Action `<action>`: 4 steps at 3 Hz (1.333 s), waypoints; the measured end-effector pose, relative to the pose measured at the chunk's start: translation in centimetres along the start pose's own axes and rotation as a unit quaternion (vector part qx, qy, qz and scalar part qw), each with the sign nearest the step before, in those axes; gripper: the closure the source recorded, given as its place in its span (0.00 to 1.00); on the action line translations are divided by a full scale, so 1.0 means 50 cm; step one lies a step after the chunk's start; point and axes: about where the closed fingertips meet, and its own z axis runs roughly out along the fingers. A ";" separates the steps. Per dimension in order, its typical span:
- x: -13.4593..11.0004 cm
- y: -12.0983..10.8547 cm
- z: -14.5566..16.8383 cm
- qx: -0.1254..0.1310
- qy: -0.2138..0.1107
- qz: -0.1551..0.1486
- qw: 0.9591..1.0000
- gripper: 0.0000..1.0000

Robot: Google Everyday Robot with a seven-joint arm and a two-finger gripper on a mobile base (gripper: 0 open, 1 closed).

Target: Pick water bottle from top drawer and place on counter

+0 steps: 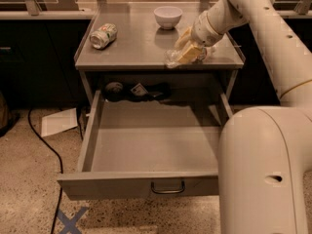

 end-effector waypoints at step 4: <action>-0.013 -0.036 0.025 0.003 -0.016 -0.004 1.000 1.00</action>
Offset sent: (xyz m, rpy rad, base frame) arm 0.0301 0.0107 0.0176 0.0197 -0.0383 0.0577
